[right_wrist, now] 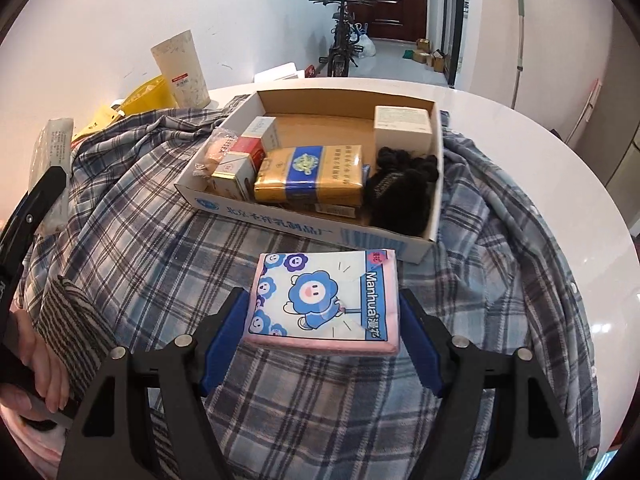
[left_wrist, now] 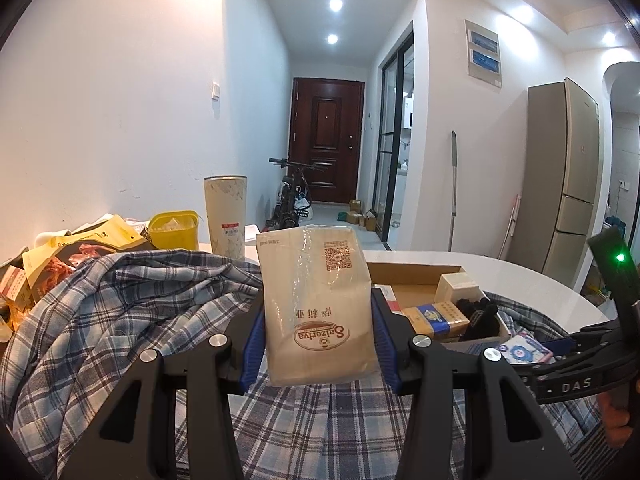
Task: Organize objects
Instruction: 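Grasp the pink Manhua card pack with the right tool while the left tool holds the white packet, then carry the white packet and pink card pack over the cardboard box with both tools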
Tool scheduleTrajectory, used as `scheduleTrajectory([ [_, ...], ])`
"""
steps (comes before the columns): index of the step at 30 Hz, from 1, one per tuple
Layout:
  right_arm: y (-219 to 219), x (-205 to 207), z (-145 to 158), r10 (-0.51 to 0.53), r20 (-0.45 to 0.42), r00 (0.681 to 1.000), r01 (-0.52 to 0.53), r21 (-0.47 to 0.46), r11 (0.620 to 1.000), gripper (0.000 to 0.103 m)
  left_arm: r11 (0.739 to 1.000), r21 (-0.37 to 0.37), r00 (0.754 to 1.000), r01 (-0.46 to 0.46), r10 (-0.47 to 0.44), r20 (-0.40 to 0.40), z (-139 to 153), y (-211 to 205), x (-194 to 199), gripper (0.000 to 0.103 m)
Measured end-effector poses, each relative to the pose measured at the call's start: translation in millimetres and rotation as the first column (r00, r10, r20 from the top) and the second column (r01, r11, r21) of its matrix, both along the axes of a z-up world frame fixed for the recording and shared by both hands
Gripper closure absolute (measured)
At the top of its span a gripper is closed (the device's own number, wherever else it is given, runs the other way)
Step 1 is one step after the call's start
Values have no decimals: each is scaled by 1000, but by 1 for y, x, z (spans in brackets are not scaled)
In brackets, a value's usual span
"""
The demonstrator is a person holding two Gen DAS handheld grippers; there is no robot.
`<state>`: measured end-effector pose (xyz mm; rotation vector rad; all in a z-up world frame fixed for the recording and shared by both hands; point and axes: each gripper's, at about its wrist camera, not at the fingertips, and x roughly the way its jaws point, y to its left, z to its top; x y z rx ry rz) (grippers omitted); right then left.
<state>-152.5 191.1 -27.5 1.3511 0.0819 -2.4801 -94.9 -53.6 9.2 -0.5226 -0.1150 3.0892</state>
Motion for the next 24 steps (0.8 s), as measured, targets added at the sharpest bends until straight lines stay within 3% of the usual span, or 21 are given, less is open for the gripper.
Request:
scheduleTrajectory([
  [8,13,5,35,-32,-99,995,30,-17,999,30,999,-34,998,40,-41,-41,37,11,0,53],
  [11,12,-4,55,-52,-159,986,47,-38,998,30,994,-47,995,101,-100,28,61,18,-16,53],
  [16,8,-17,95,-97,-264,960,77,-84,993,30,987,86,989,134,-139,59,102,11,-45,53],
  [20,-1,-24,129,-94,-348,933,59,-110,992,30,990,58,991,126,-128,31,134,23,-77,53],
  [24,-9,-45,156,-129,-424,897,94,-101,990,30,988,104,991,115,-120,50,155,34,-112,53],
])
